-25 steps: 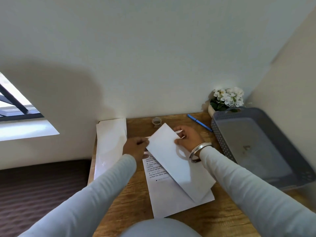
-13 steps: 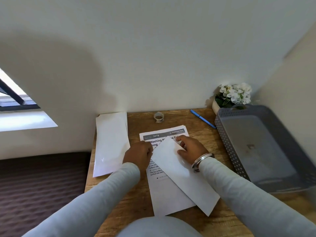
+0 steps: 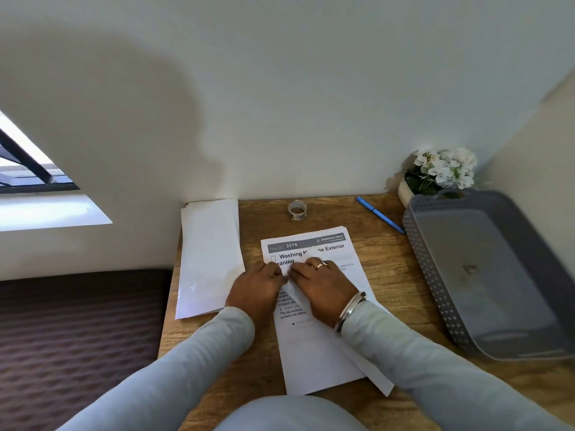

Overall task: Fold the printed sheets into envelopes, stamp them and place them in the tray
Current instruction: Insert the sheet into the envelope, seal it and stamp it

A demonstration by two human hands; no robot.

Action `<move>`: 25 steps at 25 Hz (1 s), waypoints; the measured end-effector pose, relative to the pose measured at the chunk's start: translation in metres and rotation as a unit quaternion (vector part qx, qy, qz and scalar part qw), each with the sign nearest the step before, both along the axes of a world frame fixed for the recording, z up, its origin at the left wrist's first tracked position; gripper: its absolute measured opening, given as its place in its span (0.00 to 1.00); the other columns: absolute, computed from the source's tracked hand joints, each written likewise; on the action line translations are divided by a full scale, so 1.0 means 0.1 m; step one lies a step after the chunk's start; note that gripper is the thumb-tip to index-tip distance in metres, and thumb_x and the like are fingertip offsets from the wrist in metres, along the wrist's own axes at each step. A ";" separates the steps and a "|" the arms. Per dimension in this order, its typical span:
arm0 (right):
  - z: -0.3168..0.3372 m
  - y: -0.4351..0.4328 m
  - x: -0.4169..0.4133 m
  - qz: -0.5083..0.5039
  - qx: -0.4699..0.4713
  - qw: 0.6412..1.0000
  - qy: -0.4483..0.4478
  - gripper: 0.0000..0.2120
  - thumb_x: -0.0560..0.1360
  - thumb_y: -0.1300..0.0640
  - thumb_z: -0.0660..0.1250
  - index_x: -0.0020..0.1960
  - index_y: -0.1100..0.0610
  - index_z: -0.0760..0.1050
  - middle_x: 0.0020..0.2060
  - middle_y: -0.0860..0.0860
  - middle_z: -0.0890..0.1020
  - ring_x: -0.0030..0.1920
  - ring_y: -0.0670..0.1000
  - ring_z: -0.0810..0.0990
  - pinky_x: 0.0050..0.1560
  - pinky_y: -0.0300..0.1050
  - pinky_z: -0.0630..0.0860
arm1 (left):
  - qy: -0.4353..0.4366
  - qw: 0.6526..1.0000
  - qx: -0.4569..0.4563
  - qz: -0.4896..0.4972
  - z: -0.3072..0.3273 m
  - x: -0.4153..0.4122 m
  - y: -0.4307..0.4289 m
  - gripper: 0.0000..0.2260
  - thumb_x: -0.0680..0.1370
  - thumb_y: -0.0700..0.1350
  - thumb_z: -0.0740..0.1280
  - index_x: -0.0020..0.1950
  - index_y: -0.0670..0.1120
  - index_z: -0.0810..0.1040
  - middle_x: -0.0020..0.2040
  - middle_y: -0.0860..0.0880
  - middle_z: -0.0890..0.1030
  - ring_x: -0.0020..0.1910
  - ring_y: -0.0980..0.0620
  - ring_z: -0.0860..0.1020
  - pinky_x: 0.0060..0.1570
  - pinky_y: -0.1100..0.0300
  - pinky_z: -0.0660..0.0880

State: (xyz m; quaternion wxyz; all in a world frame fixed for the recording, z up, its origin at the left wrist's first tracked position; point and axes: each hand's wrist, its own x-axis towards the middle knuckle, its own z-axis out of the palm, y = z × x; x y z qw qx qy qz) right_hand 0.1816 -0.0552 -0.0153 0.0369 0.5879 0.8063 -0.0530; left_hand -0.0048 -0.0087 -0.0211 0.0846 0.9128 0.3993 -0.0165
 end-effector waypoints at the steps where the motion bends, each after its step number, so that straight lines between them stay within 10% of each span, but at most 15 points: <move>1: 0.02 0.05 0.07 -0.015 0.000 1.000 -0.010 0.27 0.72 0.59 0.66 0.72 0.55 0.69 0.69 0.52 0.72 0.64 0.58 0.72 0.62 0.56 0.73 | 0.009 1.000 0.002 -0.005 -0.01 -0.01 0.00 0.21 0.72 0.49 0.76 0.63 0.46 0.81 0.60 0.46 0.80 0.59 0.42 0.77 0.48 0.49 0.81; 6: 0.15 0.27 0.35 -0.087 -0.026 0.996 -0.018 0.31 0.74 0.59 0.65 0.76 0.53 0.64 0.74 0.51 0.67 0.72 0.57 0.66 0.70 0.55 0.67 | 0.030 0.999 0.013 -0.015 0.02 0.02 -0.06 0.24 0.67 0.49 0.79 0.61 0.45 0.82 0.58 0.46 0.81 0.56 0.42 0.79 0.48 0.48 0.82; 13: 0.15 0.29 0.42 -0.082 -0.058 0.995 -0.004 0.31 0.75 0.56 0.66 0.77 0.51 0.63 0.75 0.50 0.67 0.73 0.56 0.64 0.71 0.54 0.66 | 0.071 0.995 0.064 -0.040 0.18 0.40 -0.03 0.28 0.78 0.45 0.68 0.77 0.44 0.65 0.75 0.43 0.67 0.75 0.40 0.61 0.74 0.42 0.57; 25: 0.16 0.10 0.08 -0.030 -0.008 0.999 -0.005 0.26 0.72 0.62 0.64 0.70 0.55 0.70 0.68 0.51 0.72 0.68 0.58 0.68 0.66 0.55 0.70 | 0.031 0.996 0.078 -0.033 -0.01 -0.14 -0.26 0.26 0.65 0.52 0.80 0.61 0.49 0.81 0.57 0.49 0.82 0.58 0.44 0.78 0.61 0.41 0.74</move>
